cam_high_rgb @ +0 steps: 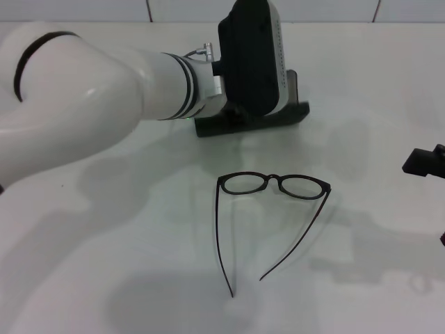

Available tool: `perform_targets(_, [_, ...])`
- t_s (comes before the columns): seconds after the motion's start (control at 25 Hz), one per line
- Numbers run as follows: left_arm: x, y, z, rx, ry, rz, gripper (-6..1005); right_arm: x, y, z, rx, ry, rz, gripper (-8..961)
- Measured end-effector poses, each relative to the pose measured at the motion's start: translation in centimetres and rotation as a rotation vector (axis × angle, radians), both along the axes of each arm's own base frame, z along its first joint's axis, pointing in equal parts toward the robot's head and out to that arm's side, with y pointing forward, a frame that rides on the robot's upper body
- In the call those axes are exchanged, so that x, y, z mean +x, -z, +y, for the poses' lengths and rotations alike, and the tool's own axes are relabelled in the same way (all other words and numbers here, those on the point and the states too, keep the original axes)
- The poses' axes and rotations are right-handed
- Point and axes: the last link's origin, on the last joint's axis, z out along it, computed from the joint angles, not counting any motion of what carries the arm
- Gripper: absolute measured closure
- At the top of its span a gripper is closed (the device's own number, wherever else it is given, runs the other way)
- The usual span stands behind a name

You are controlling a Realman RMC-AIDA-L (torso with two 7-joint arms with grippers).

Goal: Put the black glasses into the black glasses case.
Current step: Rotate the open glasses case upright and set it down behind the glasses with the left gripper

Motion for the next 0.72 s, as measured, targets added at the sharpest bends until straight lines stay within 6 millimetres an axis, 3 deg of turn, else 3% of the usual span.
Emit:
perform_targets(0.28, [0.7, -0.4, -0.4, -0.008, -0.009, -0.056, 723, 0.3, 0.0, -0.2, 0.002, 0.011, -0.004, 94])
perform_targets(0.72, [-0.5, -0.8, 0.5, 0.018, -0.088, -0.105, 730, 0.5, 0.4, -0.1, 0.011, 0.031, -0.022, 96])
